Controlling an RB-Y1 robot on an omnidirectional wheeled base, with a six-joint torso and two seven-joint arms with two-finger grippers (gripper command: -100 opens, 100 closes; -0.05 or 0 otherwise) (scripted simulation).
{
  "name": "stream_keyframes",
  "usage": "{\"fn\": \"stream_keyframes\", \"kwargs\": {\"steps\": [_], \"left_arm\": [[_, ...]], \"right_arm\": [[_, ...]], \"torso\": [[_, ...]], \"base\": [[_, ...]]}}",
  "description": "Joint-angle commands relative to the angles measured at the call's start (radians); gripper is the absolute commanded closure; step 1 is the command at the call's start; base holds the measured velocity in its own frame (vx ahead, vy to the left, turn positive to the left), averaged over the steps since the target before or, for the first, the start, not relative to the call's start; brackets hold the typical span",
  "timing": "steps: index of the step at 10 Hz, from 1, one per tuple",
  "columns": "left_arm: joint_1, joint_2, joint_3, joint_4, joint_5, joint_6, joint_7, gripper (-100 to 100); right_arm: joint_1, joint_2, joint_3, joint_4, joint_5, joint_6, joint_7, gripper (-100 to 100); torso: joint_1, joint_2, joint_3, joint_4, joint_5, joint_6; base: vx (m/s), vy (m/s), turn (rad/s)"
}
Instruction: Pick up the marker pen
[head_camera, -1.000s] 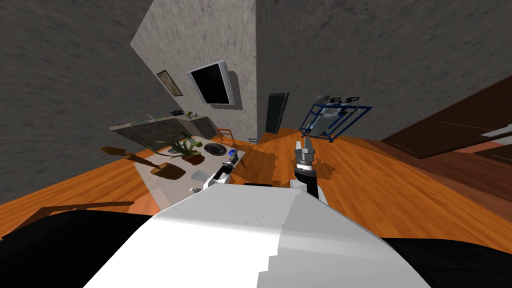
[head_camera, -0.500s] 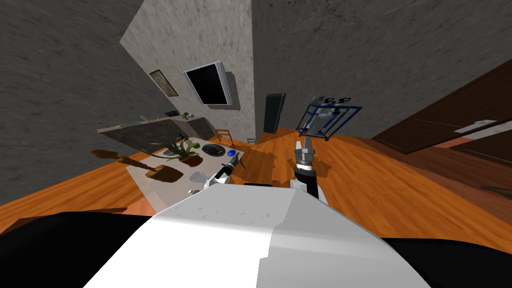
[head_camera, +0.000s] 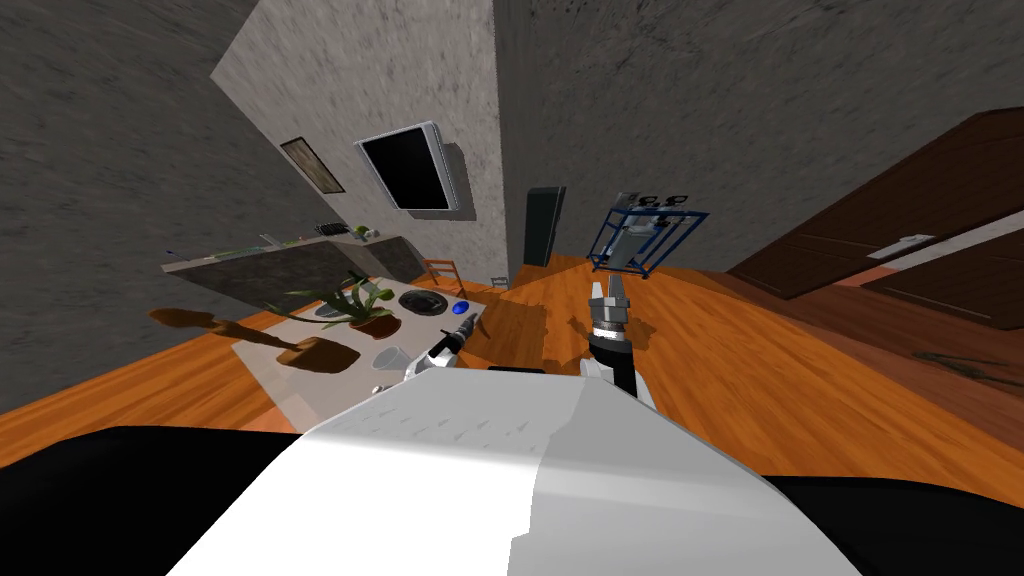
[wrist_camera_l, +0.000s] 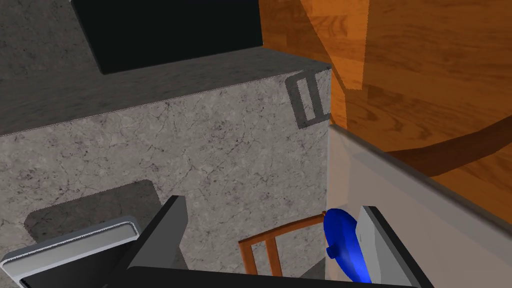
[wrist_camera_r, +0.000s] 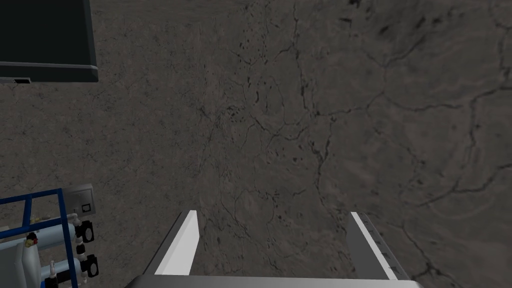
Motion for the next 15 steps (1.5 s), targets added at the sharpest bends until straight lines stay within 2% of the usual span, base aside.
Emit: {"fn": "stream_keyframes", "kwargs": {"steps": [1, 2, 3, 4, 5, 6, 7, 8, 9, 10, 11, 12, 13, 14, 15], "left_arm": [[-0.022, 0.019, -0.012, 0.05, 0.033, 0.047, -0.027, -100], [-0.022, 0.019, -0.012, 0.068, 0.033, 0.047, -0.027, -100], [-0.037, 0.037, -0.021, 0.105, 0.062, 0.084, -0.049, -100], [-0.037, 0.037, -0.021, 0.121, 0.062, 0.084, -0.049, -100], [-0.051, 0.053, -0.027, 0.154, 0.091, 0.121, -0.072, -100], [-0.051, 0.053, -0.027, 0.173, 0.091, 0.121, -0.072, -100], [-0.065, 0.067, -0.031, 0.213, 0.118, 0.158, -0.095, -100], [-0.065, 0.067, -0.031, 0.224, 0.118, 0.158, -0.095, -100], [-0.079, 0.079, -0.034, 0.254, 0.146, 0.195, -0.118, -100], [-0.079, 0.079, -0.034, 0.274, 0.146, 0.195, -0.118, -100], [-0.092, 0.09, -0.035, 0.3, 0.172, 0.231, -0.141, -100], [-0.092, 0.09, -0.035, 0.316, 0.172, 0.231, -0.141, -100], [-0.104, 0.099, -0.034, 0.352, 0.197, 0.265, -0.163, -100], [-0.104, 0.099, -0.034, 0.369, 0.197, 0.265, -0.163, -100], [-0.116, 0.107, -0.032, 0.401, 0.221, 0.299, -0.185, -100]], "right_arm": [[0.0, 0.0, 0.0, 0.0, 0.0, 0.0, 0.0, 0], [0.0, 0.0, 0.0, 0.0, 0.0, 0.0, 0.0, 0], [0.0, 0.0, 0.0, 0.0, 0.0, 0.0, 0.0, 0], [0.0, 0.0, 0.0, 0.0, 0.0, 0.0, 0.0, 0], [0.0, 0.0, 0.0, 0.0, 0.0, 0.0, 0.0, 0], [0.0, 0.0, 0.0, 0.0, 0.0, 0.0, 0.0, 0], [0.0, 0.0, 0.0, 0.0, 0.0, 0.0, 0.0, 0], [0.0, 0.0, 0.0, 0.0, 0.0, 0.0, 0.0, 0], [0.0, 0.0, 0.0, 0.0, 0.0, 0.0, 0.0, 0], [0.0, 0.0, 0.0, 0.0, 0.0, 0.0, 0.0, 0], [0.0, 0.0, 0.0, 0.0, 0.0, 0.0, 0.0, 0], [0.0, 0.0, 0.0, 0.0, 0.0, 0.0, 0.0, 0], [0.0, 0.0, 0.0, 0.0, 0.0, 0.0, 0.0, 0], [0.0, 0.0, 0.0, 0.0, 0.0, 0.0, 0.0, 0], [0.0, 0.0, 0.0, 0.0, 0.0, 0.0, 0.0, 0]], "torso": [[0.0, 0.0, 0.0, 0.0, 0.0, 0.0], [0.0, 0.0, 0.0, 0.0, 0.0, 0.0], [0.0, -0.001, 0.0, 0.0, 0.0, 0.0], [0.001, -0.001, -0.001, 0.0, 0.0, 0.0], [0.001, -0.001, -0.001, 0.0, 0.0, 0.0], [0.0, -0.002, -0.001, 0.0, 0.0, 0.0], [0.0, -0.002, -0.001, 0.0, 0.0, 0.0], [0.001, -0.002, -0.001, 0.0, 0.0, 0.0], [0.001, -0.002, -0.001, 0.0, 0.0, 0.0], [0.001, -0.002, -0.001, 0.0, 0.0, 0.0], [0.001, -0.002, -0.001, 0.0, 0.0, 0.0], [0.001, -0.003, -0.001, -0.001, 0.0, 0.0], [0.001, -0.003, -0.002, -0.001, 0.0, 0.0], [0.001, -0.003, -0.002, -0.001, 0.0, 0.0], [0.0, -0.003, -0.002, -0.001, 0.0, 0.0]], "base": [[0.01, 0.024, -0.086], [0.009, 0.021, -0.053], [0.015, 0.021, -0.083], [0.016, 0.024, -0.042], [0.029, 0.024, -0.087], [0.026, 0.022, -0.036], [0.034, 0.03, -0.066], [0.028, 0.027, -0.044], [0.03, 0.039, -0.061], [0.029, 0.031, -0.039], [0.044, 0.03, -0.059], [0.042, 0.026, -0.034], [0.047, 0.028, -0.061], [0.04, 0.025, -0.021], [0.049, 0.036, -0.04]]}}
